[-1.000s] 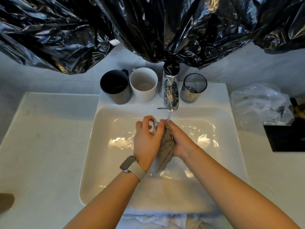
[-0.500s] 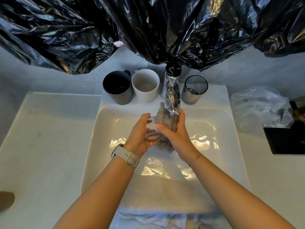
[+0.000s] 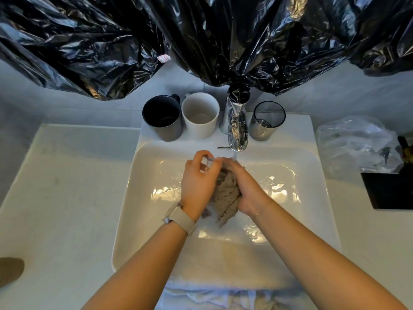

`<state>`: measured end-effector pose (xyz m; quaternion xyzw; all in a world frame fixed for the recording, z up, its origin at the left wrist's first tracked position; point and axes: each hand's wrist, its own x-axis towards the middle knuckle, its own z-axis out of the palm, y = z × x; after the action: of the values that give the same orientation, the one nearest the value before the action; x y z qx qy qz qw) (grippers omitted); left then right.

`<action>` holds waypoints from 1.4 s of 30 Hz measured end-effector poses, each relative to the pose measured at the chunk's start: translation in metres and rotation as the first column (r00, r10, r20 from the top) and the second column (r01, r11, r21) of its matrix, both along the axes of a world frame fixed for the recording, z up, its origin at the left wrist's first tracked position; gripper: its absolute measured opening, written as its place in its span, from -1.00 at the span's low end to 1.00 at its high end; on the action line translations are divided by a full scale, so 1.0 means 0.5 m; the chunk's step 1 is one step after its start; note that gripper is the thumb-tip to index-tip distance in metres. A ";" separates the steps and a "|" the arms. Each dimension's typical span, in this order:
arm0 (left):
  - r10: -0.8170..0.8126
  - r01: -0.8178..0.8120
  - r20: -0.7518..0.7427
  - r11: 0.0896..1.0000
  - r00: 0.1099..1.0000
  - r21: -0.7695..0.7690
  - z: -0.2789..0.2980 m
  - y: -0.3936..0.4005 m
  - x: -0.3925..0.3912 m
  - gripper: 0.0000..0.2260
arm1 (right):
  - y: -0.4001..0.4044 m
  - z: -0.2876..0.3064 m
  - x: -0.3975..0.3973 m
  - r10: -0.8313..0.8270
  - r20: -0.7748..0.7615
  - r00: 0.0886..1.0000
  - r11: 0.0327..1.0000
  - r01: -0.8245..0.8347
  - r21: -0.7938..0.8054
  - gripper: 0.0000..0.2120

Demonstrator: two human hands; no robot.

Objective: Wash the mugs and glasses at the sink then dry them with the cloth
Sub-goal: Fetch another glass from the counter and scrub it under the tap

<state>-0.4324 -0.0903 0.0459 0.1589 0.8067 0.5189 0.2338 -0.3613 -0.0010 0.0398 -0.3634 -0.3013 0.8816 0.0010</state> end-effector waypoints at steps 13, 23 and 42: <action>0.017 -0.011 -0.241 1.000 0.970 0.024 -0.003 0.011 0.025 -0.76 | 0.034 -0.003 0.001 0.035 -0.036 0.999 0.997 -0.037 -0.070 -0.57; 0.205 -0.260 0.244 0.940 0.948 0.219 0.003 0.027 0.021 -0.89 | -0.024 0.007 0.012 -0.133 0.092 0.987 0.698 0.027 0.716 -0.48; -0.362 0.300 0.515 0.932 0.777 0.203 0.012 -0.036 -0.011 -0.42 | 0.017 0.013 0.050 -0.095 0.037 0.995 0.588 0.026 0.809 -0.78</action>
<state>-0.4378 -0.1082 0.0518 0.1570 0.6365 0.5363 0.5316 -0.3361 0.0074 0.0463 -0.3669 -0.6549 0.6344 0.1842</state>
